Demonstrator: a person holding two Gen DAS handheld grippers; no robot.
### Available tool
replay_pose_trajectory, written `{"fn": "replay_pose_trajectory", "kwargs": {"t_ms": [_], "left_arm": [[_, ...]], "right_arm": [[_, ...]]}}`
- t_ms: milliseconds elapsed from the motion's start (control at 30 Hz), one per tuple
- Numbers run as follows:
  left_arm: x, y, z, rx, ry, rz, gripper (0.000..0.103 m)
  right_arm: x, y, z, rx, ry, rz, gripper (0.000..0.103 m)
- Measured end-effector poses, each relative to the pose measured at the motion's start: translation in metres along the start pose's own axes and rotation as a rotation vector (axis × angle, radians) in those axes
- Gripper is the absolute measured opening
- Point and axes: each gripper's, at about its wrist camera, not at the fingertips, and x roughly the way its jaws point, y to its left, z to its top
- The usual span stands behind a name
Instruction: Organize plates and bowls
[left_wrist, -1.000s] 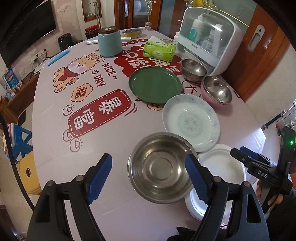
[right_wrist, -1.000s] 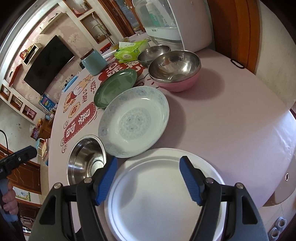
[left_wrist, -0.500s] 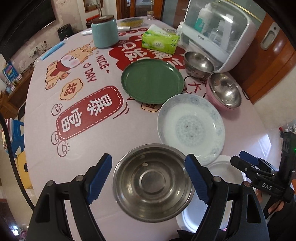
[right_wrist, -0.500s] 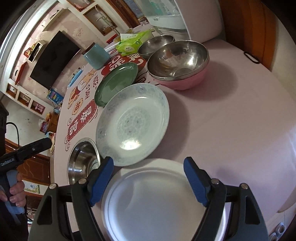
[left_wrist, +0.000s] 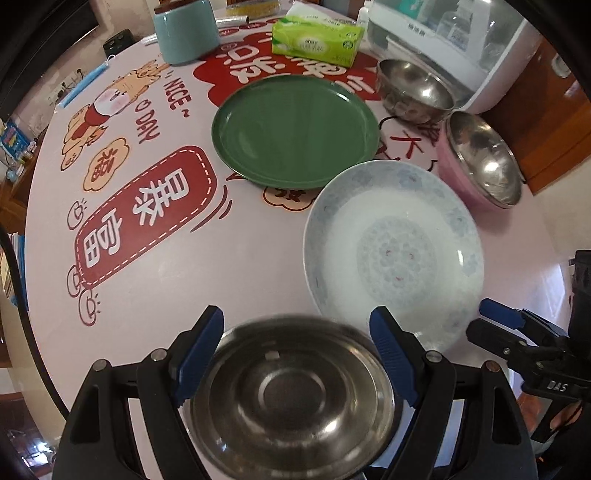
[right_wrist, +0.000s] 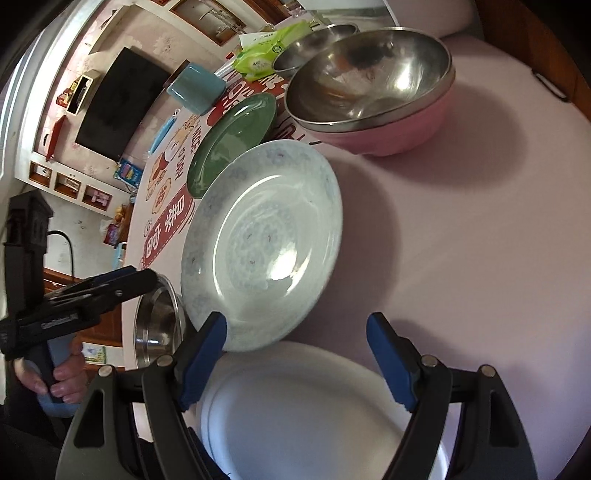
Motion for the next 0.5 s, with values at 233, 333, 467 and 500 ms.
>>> {"fn": "replay_pose_trajectory", "kwargs": {"t_ms": [233,333,467,500], "left_arm": [[0.03,0.001,0.014,-0.028,0.023,-0.047,0.08],[0.041,0.0,0.018,-0.033,0.035,-0.057,0.08],[0.053,0.0,0.021,-0.028,0.051,-0.071,0.079],[0.055,-0.001,0.022,-0.026,0.057,-0.072,0.077]], "right_arm": [[0.008,-0.002,0.012,-0.031,-0.02,0.043,0.076],[0.012,0.0,0.018,-0.051,-0.024,0.058,0.07],[0.016,0.001,0.022,-0.077,-0.026,0.067,0.065],[0.017,0.002,0.023,-0.085,-0.027,0.072,0.065]]}}
